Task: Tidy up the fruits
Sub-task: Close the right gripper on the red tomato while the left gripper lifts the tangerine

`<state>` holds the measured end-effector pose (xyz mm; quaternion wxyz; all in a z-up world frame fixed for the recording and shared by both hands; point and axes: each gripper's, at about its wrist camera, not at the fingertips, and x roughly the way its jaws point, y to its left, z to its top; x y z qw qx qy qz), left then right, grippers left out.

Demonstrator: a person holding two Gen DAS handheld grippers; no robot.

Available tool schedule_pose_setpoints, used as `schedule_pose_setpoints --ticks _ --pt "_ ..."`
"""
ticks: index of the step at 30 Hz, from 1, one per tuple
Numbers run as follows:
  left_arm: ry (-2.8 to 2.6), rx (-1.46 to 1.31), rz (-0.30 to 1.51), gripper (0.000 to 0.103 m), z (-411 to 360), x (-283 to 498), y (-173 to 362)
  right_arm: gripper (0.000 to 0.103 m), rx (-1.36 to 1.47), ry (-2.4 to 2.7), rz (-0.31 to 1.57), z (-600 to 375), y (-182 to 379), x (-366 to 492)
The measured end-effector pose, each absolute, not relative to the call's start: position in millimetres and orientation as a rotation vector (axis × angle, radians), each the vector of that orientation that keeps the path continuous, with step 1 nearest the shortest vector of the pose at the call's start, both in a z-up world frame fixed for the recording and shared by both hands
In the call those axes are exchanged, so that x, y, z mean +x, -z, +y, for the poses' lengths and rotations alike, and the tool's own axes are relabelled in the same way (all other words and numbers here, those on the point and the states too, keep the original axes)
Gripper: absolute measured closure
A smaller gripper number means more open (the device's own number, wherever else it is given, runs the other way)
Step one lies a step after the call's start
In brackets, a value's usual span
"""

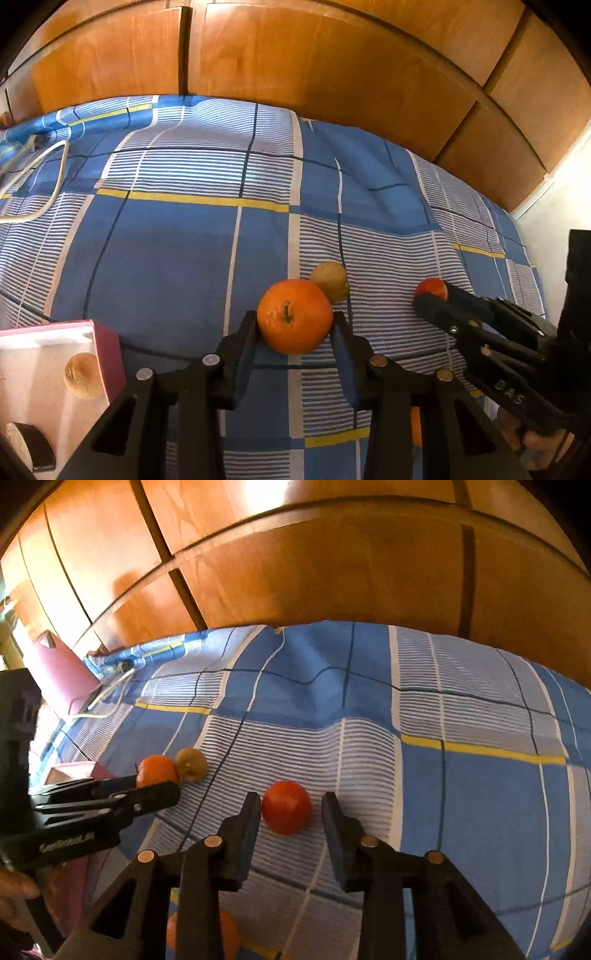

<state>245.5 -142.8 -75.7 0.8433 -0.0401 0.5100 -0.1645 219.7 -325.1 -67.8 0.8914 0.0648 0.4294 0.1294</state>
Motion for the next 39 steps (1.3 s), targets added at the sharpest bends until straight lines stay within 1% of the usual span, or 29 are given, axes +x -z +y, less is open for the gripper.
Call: schedule_pose_setpoints --ticks 2,5,14,20,24,25,32,39 --pt "0.341 -0.084 1.075 0.064 -143.1 242.9 75.8 0.076 0.103 -0.270 0.889 -321.3 69.2 220.1" --pt "0.333 -0.100 1.082 0.065 -140.7 229.6 74.4 0.077 0.076 -0.254 0.870 -319.1 69.6 216.9" --pt "0.352 -0.054 1.082 0.065 -149.1 171.8 60.7 0.077 0.084 -0.190 0.864 -339.0 65.3 183.7" --pt "0.328 0.002 1.029 0.064 -161.4 133.9 51.2 0.077 0.112 -0.159 0.852 -354.8 65.6 139.5" --pt "0.307 0.020 1.051 0.064 -168.3 132.4 66.6 0.077 0.136 -0.138 0.865 -357.1 74.5 120.2" --pt "0.304 0.027 1.029 0.064 -169.6 132.0 70.1 0.077 0.131 -0.125 0.853 -356.2 75.4 116.8" --pt "0.277 0.007 0.982 0.065 -169.6 140.8 71.6 0.077 0.128 -0.066 0.838 -353.2 76.4 114.7" --pt "0.275 -0.033 0.980 0.066 -162.8 141.1 65.8 0.078 0.087 -0.037 0.833 -349.0 75.9 112.5"
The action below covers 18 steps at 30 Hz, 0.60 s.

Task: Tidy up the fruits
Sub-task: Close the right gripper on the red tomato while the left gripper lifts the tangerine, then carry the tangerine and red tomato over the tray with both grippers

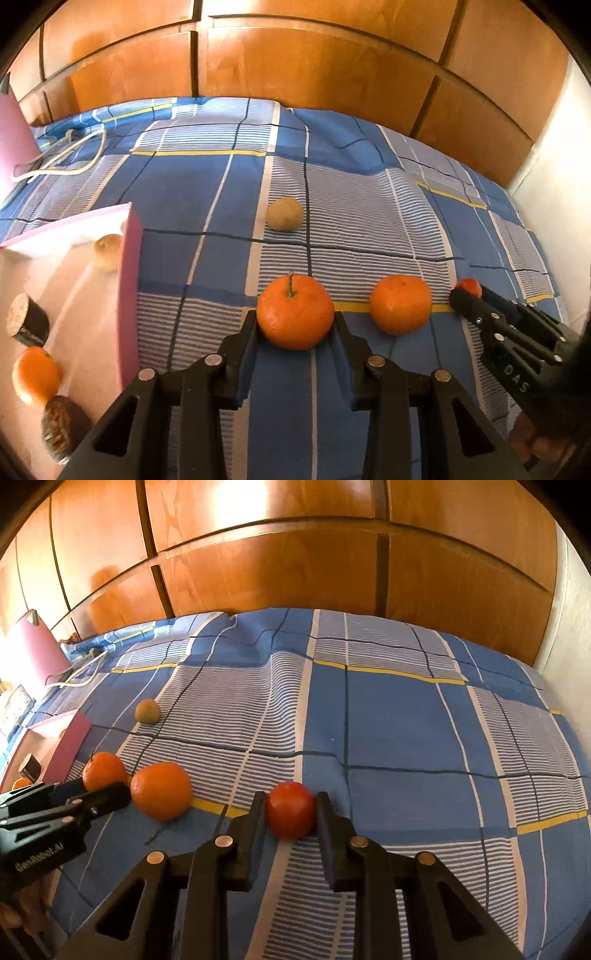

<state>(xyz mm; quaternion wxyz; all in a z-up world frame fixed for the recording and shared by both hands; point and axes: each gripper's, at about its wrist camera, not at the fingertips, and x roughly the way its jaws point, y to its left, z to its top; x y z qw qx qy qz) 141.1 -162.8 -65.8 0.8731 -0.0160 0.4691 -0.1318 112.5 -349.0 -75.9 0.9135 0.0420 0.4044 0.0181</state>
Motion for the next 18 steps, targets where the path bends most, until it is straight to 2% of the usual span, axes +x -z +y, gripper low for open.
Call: schedule_pose_setpoints --ticks 18 --pt "0.324 -0.014 0.813 0.066 -140.9 73.3 -13.5 0.078 0.117 0.002 0.824 -348.3 54.3 89.7"
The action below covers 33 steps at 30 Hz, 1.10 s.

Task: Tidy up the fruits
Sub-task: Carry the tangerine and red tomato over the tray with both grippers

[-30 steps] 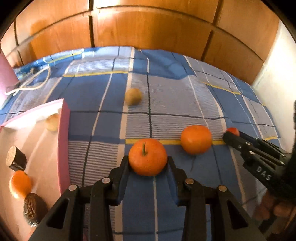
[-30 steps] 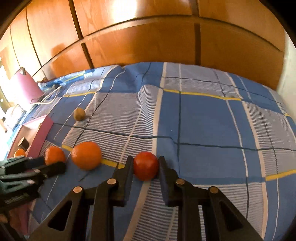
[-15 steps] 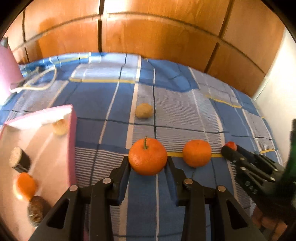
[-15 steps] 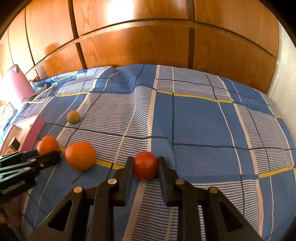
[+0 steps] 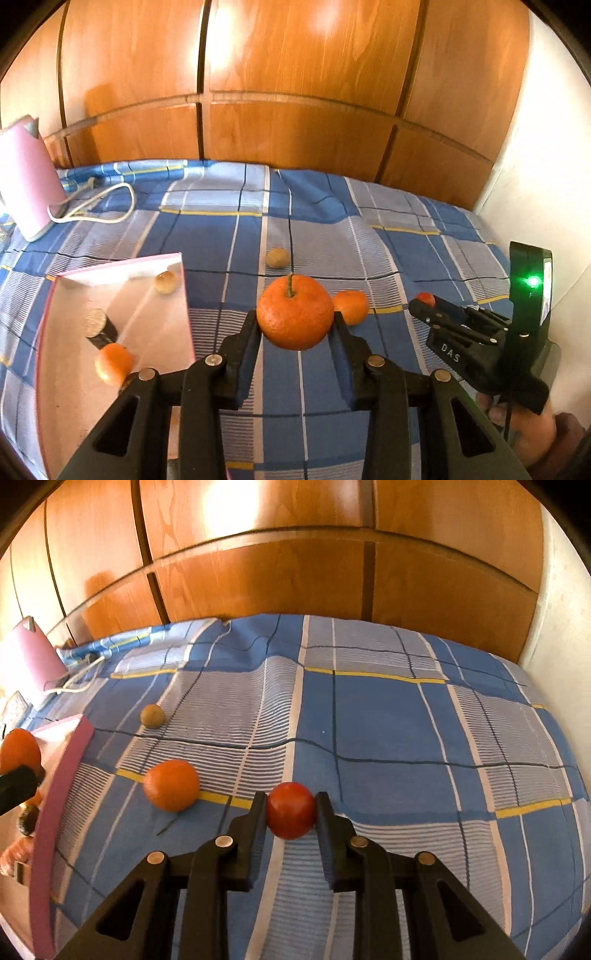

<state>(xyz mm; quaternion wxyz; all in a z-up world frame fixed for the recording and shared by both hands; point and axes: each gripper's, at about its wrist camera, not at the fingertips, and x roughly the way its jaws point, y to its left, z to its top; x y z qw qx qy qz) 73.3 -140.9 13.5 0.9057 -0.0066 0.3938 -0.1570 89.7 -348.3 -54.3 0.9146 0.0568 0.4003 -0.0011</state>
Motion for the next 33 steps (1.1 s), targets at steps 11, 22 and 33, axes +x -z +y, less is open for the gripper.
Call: schedule_pose_setpoints --ticks 11,22,33 --pt "0.283 -0.052 0.743 0.066 -99.1 49.3 -38.4 0.078 0.189 -0.069 0.777 -326.3 23.0 61.0" --pt "0.224 -0.113 0.695 0.066 -45.8 35.1 -55.2 0.078 0.162 -0.206 0.781 -270.2 9.7 45.9" --pt "0.111 -0.107 0.693 0.066 20.8 28.1 -52.3 0.078 0.073 -0.386 0.810 -198.7 3.1 37.5"
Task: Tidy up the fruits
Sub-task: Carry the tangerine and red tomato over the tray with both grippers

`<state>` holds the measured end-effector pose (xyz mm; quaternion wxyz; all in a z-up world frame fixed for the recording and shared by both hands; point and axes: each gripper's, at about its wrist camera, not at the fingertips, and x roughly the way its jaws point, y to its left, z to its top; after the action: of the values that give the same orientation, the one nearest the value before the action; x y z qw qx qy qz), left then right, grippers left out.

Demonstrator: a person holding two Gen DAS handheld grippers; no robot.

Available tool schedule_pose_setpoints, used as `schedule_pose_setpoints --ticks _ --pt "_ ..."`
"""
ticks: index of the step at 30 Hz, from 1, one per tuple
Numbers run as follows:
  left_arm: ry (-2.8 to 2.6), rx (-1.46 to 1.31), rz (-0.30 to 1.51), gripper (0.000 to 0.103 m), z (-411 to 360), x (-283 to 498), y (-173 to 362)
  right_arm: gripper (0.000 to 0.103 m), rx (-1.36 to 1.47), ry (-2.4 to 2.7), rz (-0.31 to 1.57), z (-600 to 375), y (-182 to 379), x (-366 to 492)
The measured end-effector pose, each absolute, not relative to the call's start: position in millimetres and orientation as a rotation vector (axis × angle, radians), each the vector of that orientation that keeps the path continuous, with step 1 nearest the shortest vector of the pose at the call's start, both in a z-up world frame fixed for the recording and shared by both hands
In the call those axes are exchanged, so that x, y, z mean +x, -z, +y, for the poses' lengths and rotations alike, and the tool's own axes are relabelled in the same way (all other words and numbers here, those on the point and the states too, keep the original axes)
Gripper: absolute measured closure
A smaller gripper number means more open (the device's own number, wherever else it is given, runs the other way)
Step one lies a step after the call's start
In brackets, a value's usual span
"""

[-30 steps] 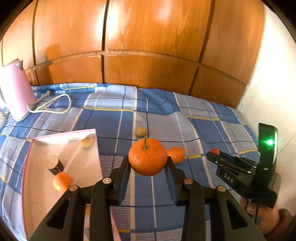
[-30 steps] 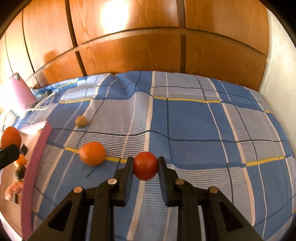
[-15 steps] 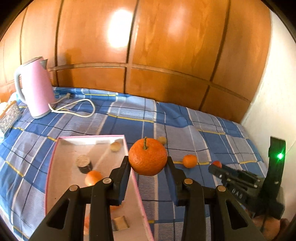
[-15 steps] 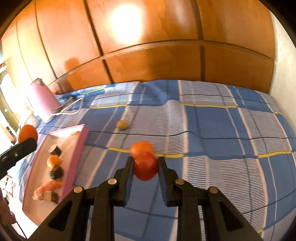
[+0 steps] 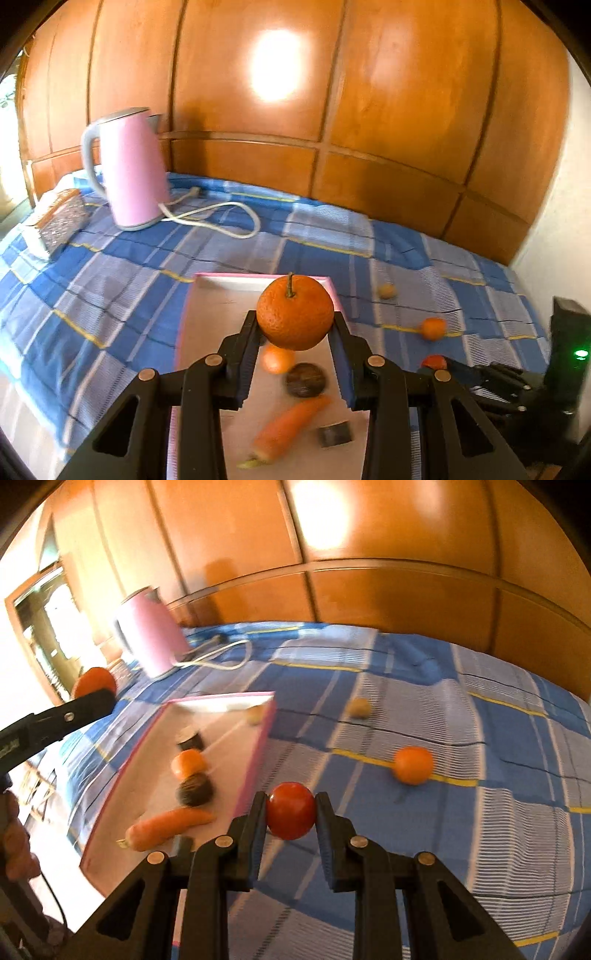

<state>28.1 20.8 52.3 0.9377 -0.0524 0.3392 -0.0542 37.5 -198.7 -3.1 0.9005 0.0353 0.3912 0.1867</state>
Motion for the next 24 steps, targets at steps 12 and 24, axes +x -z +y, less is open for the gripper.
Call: schedule_pose_setpoints --ticks 12,24 --pt "0.016 -0.107 0.743 0.066 65.7 20.6 -25.3 0.078 -0.030 -0.535 0.797 -126.5 -11.0 47.6" --pt "0.011 -0.135 0.773 0.065 70.5 23.2 -13.8 0.076 -0.042 -0.566 0.844 -95.8 3.5 66.2"
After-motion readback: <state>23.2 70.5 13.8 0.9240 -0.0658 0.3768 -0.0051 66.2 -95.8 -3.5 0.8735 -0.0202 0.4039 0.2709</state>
